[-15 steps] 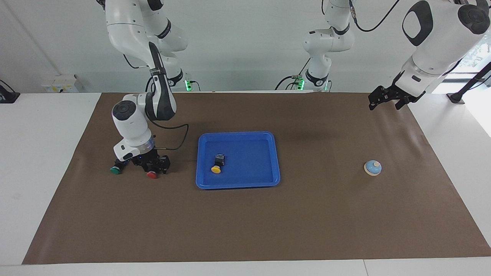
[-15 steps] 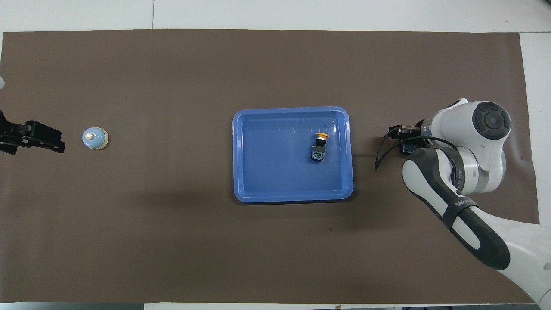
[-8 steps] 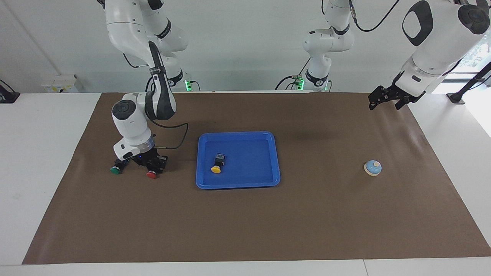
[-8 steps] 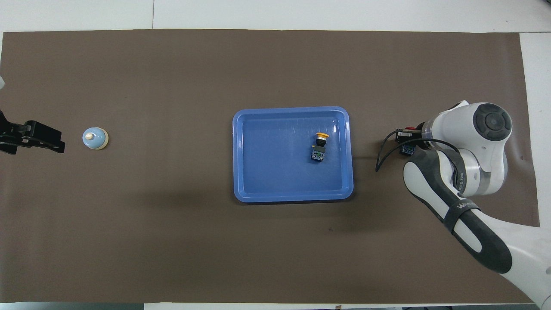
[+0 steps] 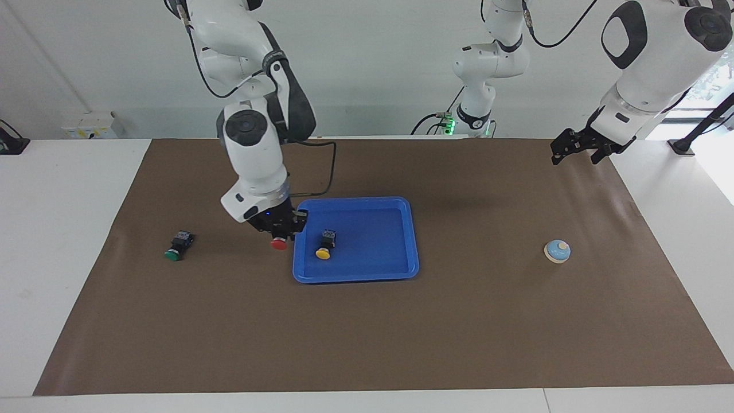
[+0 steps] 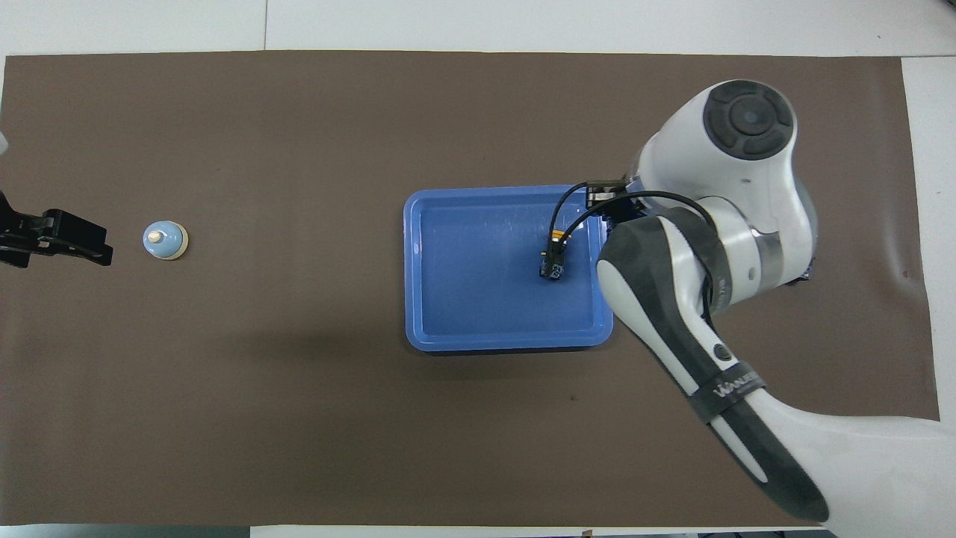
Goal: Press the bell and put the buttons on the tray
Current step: 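Carry the red-capped button into the tray beside the yellow one, then open the right gripper and move it to the green-capped button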
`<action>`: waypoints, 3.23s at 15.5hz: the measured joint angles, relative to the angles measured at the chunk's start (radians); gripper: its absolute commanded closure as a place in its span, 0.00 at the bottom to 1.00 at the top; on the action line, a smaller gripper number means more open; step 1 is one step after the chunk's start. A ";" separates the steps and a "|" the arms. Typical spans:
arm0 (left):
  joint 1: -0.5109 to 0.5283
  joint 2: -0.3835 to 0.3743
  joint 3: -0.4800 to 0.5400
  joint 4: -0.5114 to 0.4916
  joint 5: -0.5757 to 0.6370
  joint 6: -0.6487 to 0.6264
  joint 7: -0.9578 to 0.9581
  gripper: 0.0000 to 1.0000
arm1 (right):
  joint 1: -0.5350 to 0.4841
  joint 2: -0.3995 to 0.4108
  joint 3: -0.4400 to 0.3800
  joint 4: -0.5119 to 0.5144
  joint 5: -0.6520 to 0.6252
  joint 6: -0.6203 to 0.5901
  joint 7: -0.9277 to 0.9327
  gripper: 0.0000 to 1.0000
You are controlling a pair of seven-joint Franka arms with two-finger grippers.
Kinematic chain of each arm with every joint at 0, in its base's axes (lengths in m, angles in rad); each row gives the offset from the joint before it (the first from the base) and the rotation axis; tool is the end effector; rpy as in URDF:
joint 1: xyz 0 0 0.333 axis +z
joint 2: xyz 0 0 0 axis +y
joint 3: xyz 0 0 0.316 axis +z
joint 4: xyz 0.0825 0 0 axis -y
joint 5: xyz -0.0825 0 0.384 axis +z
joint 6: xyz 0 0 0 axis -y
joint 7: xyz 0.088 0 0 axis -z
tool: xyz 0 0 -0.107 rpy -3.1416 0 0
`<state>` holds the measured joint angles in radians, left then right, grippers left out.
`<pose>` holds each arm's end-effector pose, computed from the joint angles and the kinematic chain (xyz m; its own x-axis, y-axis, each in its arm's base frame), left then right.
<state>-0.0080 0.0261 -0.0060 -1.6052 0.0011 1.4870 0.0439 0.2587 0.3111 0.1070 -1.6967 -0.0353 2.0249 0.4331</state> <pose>0.5507 -0.0075 0.5873 0.9879 -0.0577 -0.1437 -0.0575 -0.9983 0.0054 0.6078 0.2241 0.4163 0.9982 -0.0577 0.0170 -0.0575 -0.9983 -0.0086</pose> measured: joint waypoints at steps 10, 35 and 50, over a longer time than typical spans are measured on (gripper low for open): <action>0.000 0.000 0.000 0.000 0.000 0.000 0.000 0.00 | 0.177 0.217 -0.001 0.061 0.000 0.160 0.131 1.00; 0.000 0.000 0.000 0.000 0.000 0.000 0.000 0.00 | -0.469 -0.076 -0.027 -0.081 -0.002 -0.066 -0.506 0.00; 0.000 0.000 0.000 0.000 0.000 0.000 0.000 0.00 | -0.571 -0.131 -0.019 -0.574 -0.002 0.570 -0.587 0.55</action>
<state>-0.0080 0.0261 -0.0060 -1.6052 0.0011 1.4870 0.0434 -0.3125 0.1803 0.0884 -2.2704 -0.0377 2.5952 -0.1540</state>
